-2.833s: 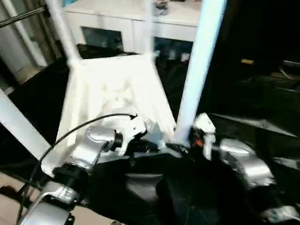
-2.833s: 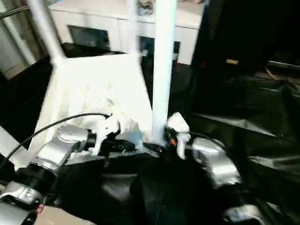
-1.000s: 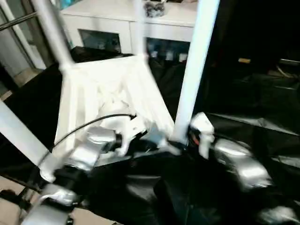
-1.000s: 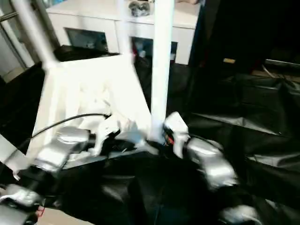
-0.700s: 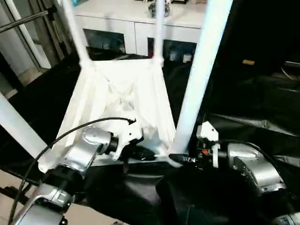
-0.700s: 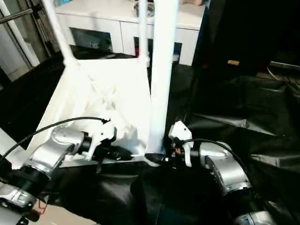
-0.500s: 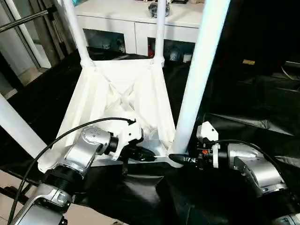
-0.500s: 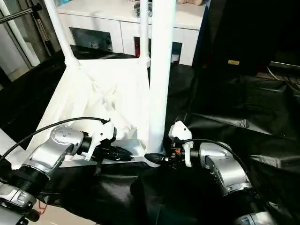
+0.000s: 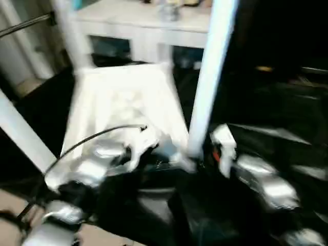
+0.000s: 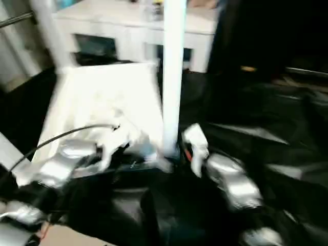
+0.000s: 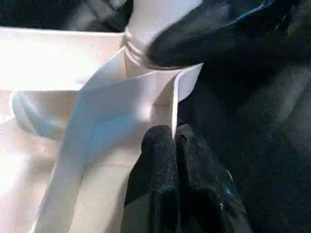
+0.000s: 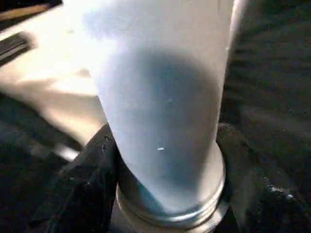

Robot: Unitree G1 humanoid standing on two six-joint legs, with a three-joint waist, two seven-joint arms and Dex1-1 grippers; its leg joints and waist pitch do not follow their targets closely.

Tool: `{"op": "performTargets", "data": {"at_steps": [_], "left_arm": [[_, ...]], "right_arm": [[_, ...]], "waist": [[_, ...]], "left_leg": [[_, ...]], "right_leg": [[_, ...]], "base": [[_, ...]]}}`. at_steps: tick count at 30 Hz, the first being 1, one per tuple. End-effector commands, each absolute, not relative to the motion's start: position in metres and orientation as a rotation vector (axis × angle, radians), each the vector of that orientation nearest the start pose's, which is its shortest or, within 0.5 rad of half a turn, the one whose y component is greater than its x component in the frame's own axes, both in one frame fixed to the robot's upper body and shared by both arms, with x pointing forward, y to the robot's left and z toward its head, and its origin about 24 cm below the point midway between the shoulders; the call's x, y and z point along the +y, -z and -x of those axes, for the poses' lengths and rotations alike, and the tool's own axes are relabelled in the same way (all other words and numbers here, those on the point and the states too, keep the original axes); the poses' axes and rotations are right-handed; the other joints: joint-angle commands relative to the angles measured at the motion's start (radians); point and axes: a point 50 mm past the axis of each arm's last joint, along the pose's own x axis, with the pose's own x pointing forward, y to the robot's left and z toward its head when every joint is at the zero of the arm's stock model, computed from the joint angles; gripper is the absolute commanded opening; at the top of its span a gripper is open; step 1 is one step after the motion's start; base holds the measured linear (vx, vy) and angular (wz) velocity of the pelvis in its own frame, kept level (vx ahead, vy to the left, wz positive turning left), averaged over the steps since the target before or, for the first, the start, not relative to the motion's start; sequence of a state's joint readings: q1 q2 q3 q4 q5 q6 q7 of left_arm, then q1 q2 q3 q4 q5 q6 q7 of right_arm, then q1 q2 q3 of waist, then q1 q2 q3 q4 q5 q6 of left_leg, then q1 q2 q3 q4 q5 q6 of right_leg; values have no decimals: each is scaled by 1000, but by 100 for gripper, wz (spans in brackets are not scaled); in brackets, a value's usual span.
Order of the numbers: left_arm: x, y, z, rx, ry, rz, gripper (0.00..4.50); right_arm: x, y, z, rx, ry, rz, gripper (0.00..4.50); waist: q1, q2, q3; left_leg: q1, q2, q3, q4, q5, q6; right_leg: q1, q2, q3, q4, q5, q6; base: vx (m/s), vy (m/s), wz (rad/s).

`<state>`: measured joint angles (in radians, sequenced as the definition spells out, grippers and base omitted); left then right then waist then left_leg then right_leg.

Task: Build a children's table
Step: Rotate leg to tighten

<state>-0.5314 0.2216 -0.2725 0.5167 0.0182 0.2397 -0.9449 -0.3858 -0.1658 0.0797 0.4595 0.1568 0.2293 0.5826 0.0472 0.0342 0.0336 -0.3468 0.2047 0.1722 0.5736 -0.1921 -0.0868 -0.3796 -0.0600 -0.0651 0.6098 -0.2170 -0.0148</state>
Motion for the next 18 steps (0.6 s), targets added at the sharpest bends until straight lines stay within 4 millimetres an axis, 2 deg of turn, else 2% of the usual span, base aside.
{"op": "performTargets", "data": {"at_steps": [1, 4, 5, 6, 8, 9, 10, 14, 18], "left_arm": [[75, -35, -309, 432, 1153, -254, 0], [65, -35, -308, 424, 1143, -239, 0], [61, -36, -307, 419, 1153, -232, 0], [58, -36, -306, 416, 1159, -229, 0], [55, -36, -305, 412, 1171, -235, 0], [56, -36, -305, 409, 1171, -242, 0], [57, -36, -305, 405, 1178, -245, 0], [64, -37, -303, 399, 1213, -253, 0], [77, -38, -300, 407, 1268, -268, 0]], "right_arm": [[-120, 10, -302, 504, -541, -3, 264], [-113, 13, -302, 509, -519, 24, 264], [-109, 13, -302, 503, -531, 25, 264], [-106, 12, -302, 496, -543, 14, 320], [-103, 11, -303, 488, -555, -25, 320], [-103, 10, -304, 483, -554, -32, 343], [-104, 9, -305, 477, -556, -25, 343], [-106, 5, -306, 443, -592, 12, 369], [-107, -6, -299, 388, -788, 33, 369]], "waist": [[2, 7, -35], [-3, -2, -35], [-3, 0, -35], [-2, -1, -36], [-3, -2, -37], [-2, 1, -37], [-2, 2, -38], [3, 4, -46], [11, 3, -51]], "left_leg": [[2, 22, -15, -74, -277, -10], [1, 20, -13, -72, -278, 1], [0, 20, -12, -71, -274, 6], [-2, 20, -12, -71, -269, 12], [-4, 21, -11, -72, -262, 18], [-3, 22, -12, -71, -261, 19], [-2, 23, -11, -71, -259, 19], [-6, 26, -10, -68, -204, 26], [-10, 24, -8, -60, -136, 54]], "right_leg": [[31, -81, 47, -105, -390, -140], [30, -79, 47, -108, -389, -137], [28, -79, 48, -109, -383, -138], [30, -79, 49, -108, -373, -138], [30, -77, 49, -106, -350, -141], [29, -78, 49, -105, -345, -144], [29, -78, 49, -104, -332, -150], [35, -77, 51, -89, -193, -179], [45, -75, 50, -72, -30, -209]], "base": [[0, 0, 0], [0, 0, 0], [0, 0, 0], [0, 0, 0], [0, 0, 0], [0, 0, 0], [0, 0, 0], [0, 0, 0], [15, 0, 0]]}}
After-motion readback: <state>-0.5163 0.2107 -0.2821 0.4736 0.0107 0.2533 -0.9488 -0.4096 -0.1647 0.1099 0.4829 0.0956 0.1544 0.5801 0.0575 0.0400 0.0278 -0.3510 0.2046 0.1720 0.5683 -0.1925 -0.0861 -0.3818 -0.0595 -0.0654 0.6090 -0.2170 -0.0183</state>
